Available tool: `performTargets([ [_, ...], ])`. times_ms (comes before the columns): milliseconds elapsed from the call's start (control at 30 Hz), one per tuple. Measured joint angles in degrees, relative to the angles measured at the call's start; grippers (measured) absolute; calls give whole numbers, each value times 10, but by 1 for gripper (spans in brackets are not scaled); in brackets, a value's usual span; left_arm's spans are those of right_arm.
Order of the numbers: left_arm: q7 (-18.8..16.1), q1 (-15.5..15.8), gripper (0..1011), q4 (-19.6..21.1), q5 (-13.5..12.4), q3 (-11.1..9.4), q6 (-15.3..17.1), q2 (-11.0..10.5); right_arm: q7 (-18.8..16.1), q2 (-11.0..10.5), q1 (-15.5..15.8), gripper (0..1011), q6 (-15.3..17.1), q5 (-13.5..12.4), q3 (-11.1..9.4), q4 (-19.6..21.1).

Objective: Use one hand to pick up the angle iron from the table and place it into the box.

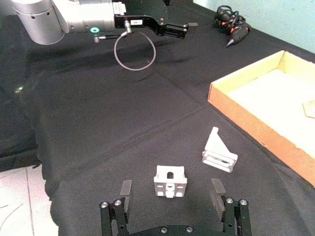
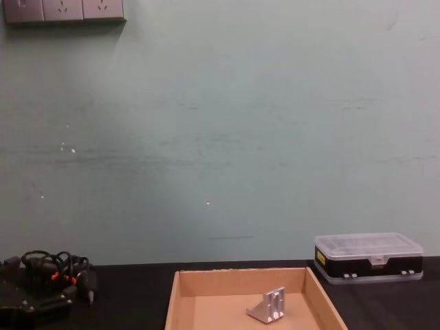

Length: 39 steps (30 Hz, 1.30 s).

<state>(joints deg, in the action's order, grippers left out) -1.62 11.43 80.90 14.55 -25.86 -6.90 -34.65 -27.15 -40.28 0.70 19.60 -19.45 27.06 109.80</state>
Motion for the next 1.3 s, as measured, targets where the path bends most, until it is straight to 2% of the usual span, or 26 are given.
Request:
performTargets([
  [367, 0, 0, 1011, 0, 0, 0, 0, 0, -6, 17, -11, 1000, 7, 8, 19, -13],
  [1300, 0, 0, 1011, 0, 0, 0, 0, 0, -9, 54, -35, 1000, 2, 28, 41, -59],
])
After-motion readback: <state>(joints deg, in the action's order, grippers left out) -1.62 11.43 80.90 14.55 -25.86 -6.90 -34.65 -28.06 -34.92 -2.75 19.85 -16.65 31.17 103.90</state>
